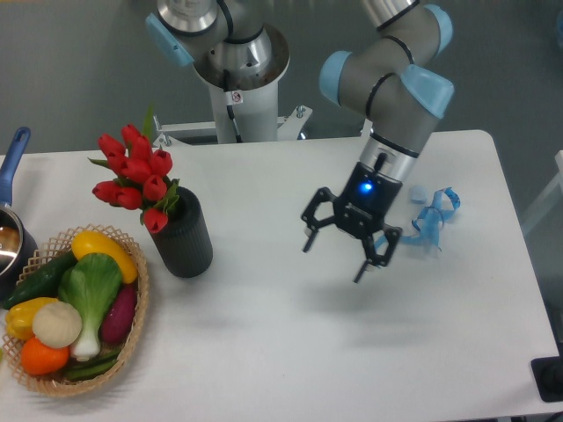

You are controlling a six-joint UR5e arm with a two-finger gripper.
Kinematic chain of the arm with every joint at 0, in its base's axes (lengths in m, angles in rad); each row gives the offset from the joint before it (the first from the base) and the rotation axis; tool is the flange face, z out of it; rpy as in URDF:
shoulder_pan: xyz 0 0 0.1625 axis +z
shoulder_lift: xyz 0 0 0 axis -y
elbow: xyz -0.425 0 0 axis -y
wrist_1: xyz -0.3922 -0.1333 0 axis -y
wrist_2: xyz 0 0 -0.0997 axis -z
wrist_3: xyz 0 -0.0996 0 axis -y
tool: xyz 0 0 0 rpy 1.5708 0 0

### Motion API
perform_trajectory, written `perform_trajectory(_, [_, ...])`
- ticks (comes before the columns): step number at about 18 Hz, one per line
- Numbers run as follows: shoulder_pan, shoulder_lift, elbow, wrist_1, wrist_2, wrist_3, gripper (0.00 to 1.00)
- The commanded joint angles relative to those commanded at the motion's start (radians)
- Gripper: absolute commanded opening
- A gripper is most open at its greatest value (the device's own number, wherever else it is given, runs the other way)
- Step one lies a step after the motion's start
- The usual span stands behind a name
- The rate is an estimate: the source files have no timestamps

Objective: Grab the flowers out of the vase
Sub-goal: 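Move the open gripper toward the red tulip stems above the black vase, then close the gripper around the tulip stems just above the vase rim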

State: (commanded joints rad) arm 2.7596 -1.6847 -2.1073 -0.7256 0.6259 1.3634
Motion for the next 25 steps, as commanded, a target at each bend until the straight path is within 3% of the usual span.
perform_trajectory(5, [-0.017,0.146,-0.131,-0.005,-0.011,0.034,1.00])
perform_trajectory(8, [-0.066,0.180,-0.168,-0.006,-0.011,0.034,1.00])
perform_trajectory(16, [-0.195,0.247,-0.195,-0.008,-0.043,-0.026,1.00])
perform_trajectory(20, [-0.209,0.254,-0.209,-0.008,-0.043,-0.027,1.00])
perform_trajectory(25, [-0.230,0.191,-0.194,-0.003,-0.054,-0.020,1.00])
